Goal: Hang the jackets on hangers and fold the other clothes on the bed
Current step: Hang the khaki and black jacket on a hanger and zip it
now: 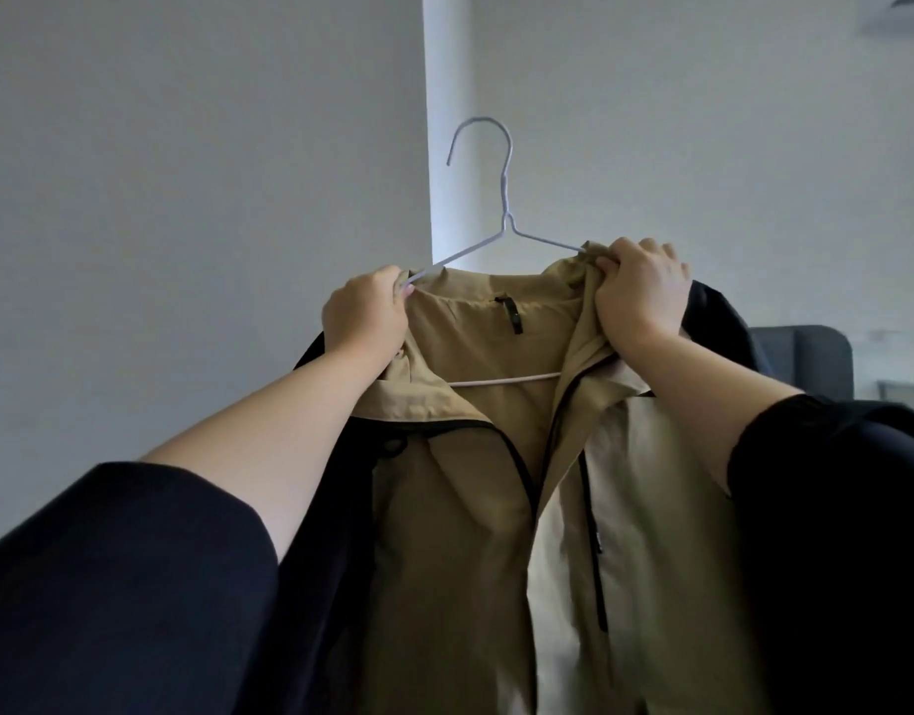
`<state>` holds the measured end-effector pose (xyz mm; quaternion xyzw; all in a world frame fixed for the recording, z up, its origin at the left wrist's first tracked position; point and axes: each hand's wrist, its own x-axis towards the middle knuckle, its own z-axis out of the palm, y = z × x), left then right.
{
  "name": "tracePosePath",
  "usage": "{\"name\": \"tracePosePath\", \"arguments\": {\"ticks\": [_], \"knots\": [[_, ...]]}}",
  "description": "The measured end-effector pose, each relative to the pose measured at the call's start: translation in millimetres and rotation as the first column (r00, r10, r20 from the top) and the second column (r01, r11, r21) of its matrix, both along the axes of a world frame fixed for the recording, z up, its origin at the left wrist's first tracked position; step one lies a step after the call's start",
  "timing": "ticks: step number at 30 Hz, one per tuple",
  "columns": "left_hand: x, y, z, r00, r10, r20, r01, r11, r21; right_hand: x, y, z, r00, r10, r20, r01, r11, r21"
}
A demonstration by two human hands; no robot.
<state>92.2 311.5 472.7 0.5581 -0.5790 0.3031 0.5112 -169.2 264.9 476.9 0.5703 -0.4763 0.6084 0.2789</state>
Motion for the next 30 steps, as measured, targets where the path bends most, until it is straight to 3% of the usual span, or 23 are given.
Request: {"name": "tracePosePath", "arguments": {"ticks": [8, 13, 15, 18, 22, 25, 28, 30], "knots": [[-68.7, -89.9, -169.0, 0.988, -0.144, -0.052, 0.153, 0.954, 0.258, -68.3, -59.6, -173.6, 0.996, -0.089, -0.007, 0.088, 0.962, 0.259], [-109.9, -138.8, -272.4, 0.936, -0.230, -0.266, 0.321, 0.866, 0.383, -106.2, -89.5, -274.3, 0.990, -0.135, -0.038, 0.138, 0.900, 0.414], [-120.0, -156.1, -311.7, 0.949, -0.222, -0.225, 0.307, 0.819, 0.486, -119.0, -101.2, -311.6, 0.987, -0.143, -0.074, 0.161, 0.858, 0.487], [-127.3, -176.6, -363.8, 0.987, -0.160, 0.007, 0.126, 0.799, 0.588, -131.1, -119.1, -363.5, 0.976, -0.162, -0.147, 0.217, 0.794, 0.568], [-129.6, -202.8, -410.1, 0.993, -0.115, 0.018, 0.071, 0.717, 0.693, -136.5, -145.3, -410.2, 0.953, -0.175, -0.248, 0.293, 0.746, 0.598], [-133.1, -221.7, -425.5, 0.991, -0.097, -0.087, 0.130, 0.673, 0.728, -135.9, -164.1, -425.6, 0.961, -0.137, -0.239, 0.262, 0.720, 0.643], [-143.4, -236.2, -440.7, 0.922, -0.166, -0.350, 0.364, 0.680, 0.636, -117.8, -173.3, -439.9, 0.990, -0.098, -0.099, 0.139, 0.743, 0.654], [-151.6, -238.3, -458.7, 0.872, -0.242, -0.426, 0.472, 0.647, 0.599, -100.7, -172.8, -460.5, 0.994, 0.006, -0.109, 0.067, 0.754, 0.653]]}}
